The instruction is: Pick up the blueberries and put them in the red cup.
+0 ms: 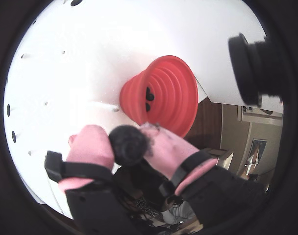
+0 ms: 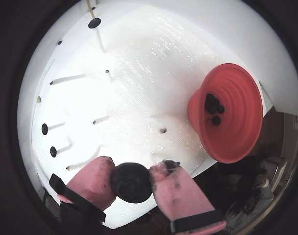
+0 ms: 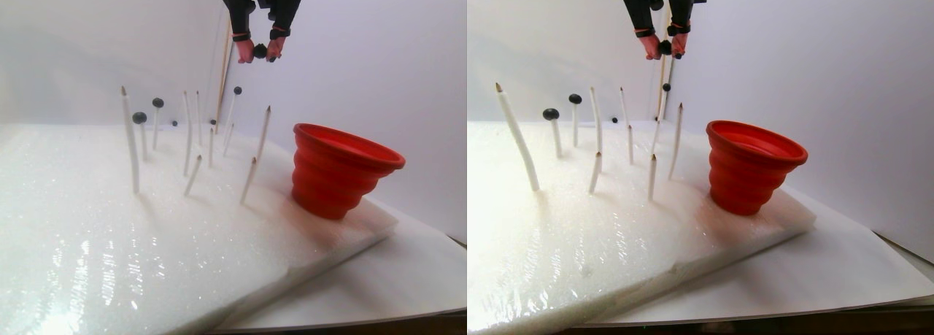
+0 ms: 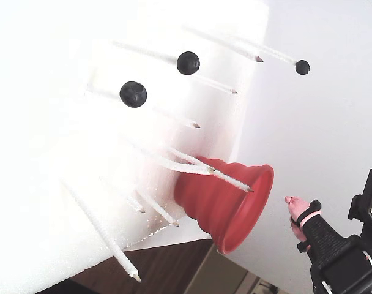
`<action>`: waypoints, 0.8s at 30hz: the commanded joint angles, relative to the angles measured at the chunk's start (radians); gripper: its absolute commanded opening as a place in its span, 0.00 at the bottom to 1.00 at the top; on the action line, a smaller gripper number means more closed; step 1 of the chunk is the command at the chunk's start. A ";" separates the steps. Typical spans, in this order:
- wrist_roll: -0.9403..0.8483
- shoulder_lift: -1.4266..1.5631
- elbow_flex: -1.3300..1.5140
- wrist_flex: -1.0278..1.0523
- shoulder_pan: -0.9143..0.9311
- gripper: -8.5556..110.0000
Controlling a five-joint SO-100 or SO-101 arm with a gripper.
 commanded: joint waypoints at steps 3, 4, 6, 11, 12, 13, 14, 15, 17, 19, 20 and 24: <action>-0.005 0.121 -0.025 0.020 0.069 0.17; -0.005 0.126 -0.025 0.023 0.075 0.17; -0.005 0.137 -0.025 0.035 0.087 0.17; -0.005 0.160 -0.025 0.063 0.115 0.17; -0.005 0.164 -0.025 0.067 0.121 0.17; -0.005 0.169 -0.023 0.074 0.127 0.17; -0.006 0.170 -0.023 0.080 0.133 0.17; -0.006 0.173 -0.021 0.084 0.141 0.17; -0.006 0.178 -0.020 0.094 0.156 0.17; -0.006 0.178 -0.017 0.101 0.175 0.17; -0.008 0.183 -0.012 0.101 0.183 0.17; -0.018 0.187 -0.005 0.101 0.216 0.17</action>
